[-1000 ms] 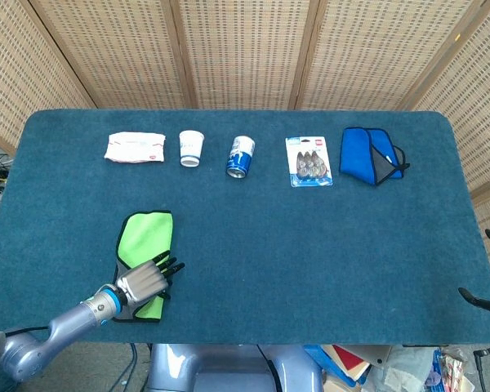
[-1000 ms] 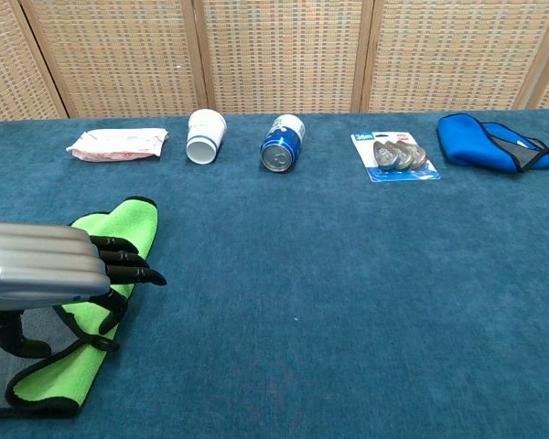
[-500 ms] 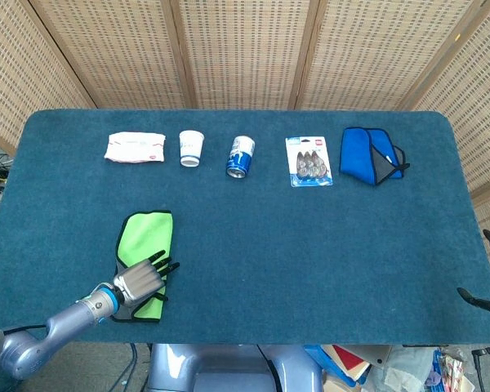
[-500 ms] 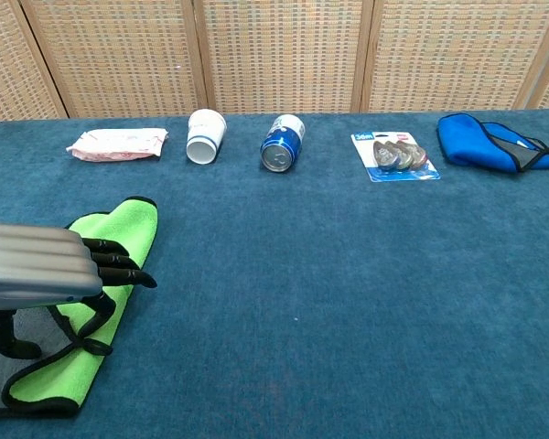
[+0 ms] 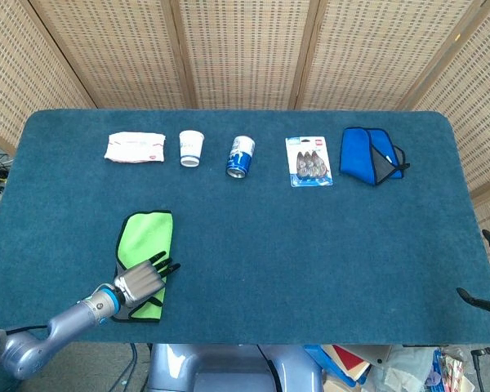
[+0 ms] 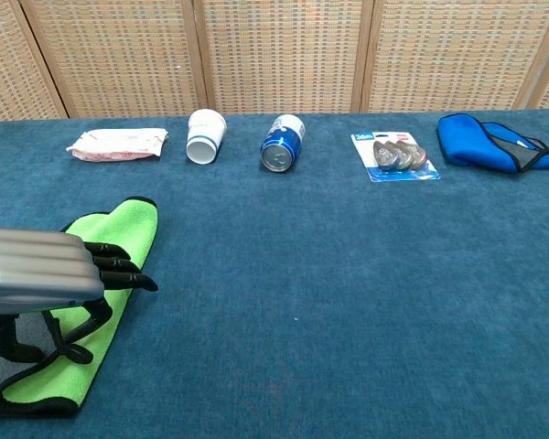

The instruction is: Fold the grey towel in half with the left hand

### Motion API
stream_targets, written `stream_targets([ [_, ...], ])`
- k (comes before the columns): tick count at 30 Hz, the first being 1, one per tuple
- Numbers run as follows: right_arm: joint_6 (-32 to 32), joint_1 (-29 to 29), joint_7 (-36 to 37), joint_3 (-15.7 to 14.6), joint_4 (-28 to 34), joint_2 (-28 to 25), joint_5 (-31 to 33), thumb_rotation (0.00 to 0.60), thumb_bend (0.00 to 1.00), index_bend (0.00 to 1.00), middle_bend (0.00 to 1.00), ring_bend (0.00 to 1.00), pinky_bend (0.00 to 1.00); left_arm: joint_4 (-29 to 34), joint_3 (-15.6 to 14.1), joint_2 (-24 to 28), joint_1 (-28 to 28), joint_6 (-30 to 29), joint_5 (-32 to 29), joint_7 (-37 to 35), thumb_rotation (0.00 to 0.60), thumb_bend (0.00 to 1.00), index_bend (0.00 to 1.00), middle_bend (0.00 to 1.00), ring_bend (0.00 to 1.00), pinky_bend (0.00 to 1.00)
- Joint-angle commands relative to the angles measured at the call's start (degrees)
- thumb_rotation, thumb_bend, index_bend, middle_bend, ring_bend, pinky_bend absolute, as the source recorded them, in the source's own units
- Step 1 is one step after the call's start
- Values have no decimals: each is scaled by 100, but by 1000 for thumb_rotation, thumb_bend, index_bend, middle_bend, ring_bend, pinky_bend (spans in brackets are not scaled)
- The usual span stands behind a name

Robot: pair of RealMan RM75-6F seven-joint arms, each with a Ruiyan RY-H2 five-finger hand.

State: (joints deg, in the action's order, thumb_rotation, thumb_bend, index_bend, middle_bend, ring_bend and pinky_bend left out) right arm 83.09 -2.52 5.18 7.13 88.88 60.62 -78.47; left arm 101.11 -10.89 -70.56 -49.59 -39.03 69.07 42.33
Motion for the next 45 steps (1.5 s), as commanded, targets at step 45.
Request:
stream_targets([
  [45,136,39,-212,-81,124,32,-167,600,0,0,0,0,0,-91,-587,798,735,-436,1700,-1925,600,495,640,0,0,0],
])
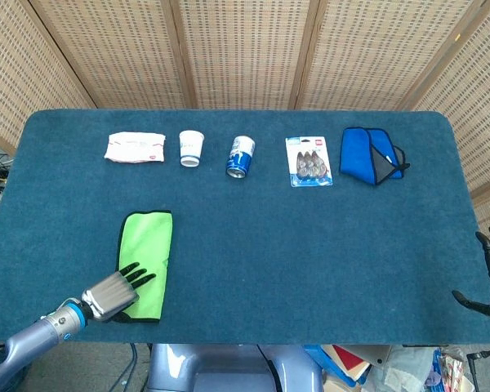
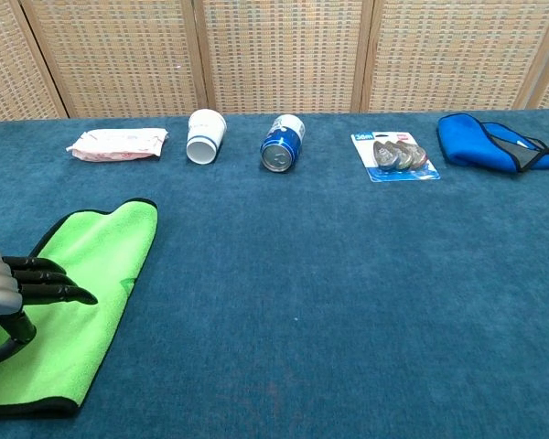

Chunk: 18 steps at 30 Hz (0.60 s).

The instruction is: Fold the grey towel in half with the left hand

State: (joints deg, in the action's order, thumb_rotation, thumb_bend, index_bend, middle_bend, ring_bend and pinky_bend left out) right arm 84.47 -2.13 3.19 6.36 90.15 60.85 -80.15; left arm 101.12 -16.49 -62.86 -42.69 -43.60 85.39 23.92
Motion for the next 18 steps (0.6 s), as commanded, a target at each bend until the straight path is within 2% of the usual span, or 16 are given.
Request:
stream_targets([
  [1,0,3,-16,-7,-6,11,0,600,0,0,0,0,0,-121,-26,36,60,21,76,-92,600,496,635,0,0,0],
  [3,-22,-19,-38,7,8,4,10,600,0,0,0,0,0,-162,-13,66,98,20,56,-61,600,496,512,0,0,0],
  [5,-26,-20,-54,3,18,5,10,600,0,0,0,0,0,-161,-8,97,124,27,31,-36,600,463,171,0,0,0],
  [7,-25,-20,-71,-2,24,8,5,600,0,0,0,0,0,-144,-5,146,151,46,-3,-25,600,377,10,0,0,0],
  [10,-22,-19,-86,-11,22,20,-5,600,0,0,0,0,0,-113,-5,231,204,23,-5,-44,600,281,0,0,0,0],
  [15,-11,-20,-114,-29,17,39,-43,600,0,0,0,0,0,-54,-38,425,346,-233,305,-471,600,240,0,0,0,0],
  [18,-23,-37,-160,-47,41,42,-86,600,0,0,0,0,0,-46,-153,634,462,-495,698,-941,600,230,0,0,0,0],
])
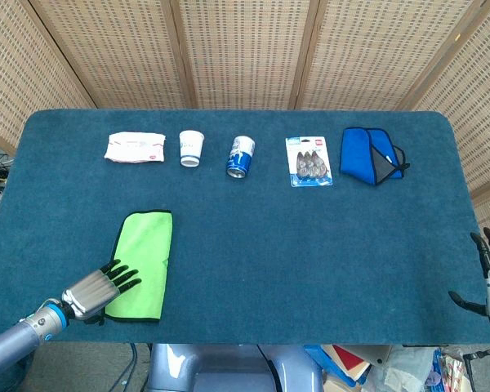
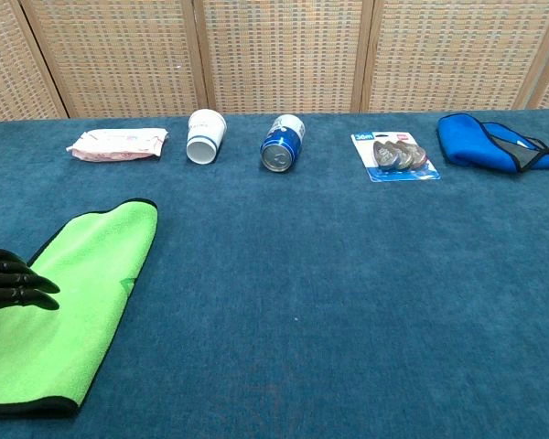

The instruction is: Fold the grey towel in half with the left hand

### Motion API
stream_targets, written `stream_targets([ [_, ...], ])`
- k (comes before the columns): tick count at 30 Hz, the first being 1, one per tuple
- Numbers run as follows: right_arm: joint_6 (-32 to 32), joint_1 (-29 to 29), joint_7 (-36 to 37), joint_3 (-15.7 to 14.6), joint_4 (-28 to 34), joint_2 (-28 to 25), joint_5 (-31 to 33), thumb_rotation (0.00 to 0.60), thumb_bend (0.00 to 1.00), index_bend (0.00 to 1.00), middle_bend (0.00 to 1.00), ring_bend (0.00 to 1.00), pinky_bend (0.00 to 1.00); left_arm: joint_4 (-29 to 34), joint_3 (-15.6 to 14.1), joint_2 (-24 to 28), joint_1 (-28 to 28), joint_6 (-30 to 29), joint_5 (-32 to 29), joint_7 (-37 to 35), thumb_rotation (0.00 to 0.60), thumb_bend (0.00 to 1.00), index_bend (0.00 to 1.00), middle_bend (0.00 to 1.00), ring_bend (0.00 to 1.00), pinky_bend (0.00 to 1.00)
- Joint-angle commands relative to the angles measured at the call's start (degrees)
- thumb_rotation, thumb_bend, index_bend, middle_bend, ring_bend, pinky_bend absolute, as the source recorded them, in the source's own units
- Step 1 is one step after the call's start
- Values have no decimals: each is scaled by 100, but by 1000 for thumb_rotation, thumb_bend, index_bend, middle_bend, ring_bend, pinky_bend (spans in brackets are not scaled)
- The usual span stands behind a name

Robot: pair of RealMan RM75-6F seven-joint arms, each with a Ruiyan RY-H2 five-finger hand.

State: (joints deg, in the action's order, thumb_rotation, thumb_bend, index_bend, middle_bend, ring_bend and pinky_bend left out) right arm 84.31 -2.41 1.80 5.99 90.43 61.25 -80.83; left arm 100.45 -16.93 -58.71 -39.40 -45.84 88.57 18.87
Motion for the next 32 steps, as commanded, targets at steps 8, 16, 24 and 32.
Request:
stream_targets([
  [8,17,-12,-109,-85,50,33,-159,600,0,0,0,0,0,-229,-83,567,613,-1217,666,-1096,600,228,0,0,0,0],
  [16,114,18,-65,-108,102,-1,-260,600,0,0,0,0,0,-311,443,612,1407,-2594,-16,-1795,600,225,0,0,0,0],
  [24,229,55,170,-109,100,-67,-364,600,0,0,0,0,0,242,1106,301,2309,-3816,-1257,-1594,600,224,0,0,0,0],
  [32,322,68,346,-122,49,-78,-491,600,0,0,0,0,0,510,1181,42,2810,-4365,-1300,-1122,600,223,0,0,0,0],
])
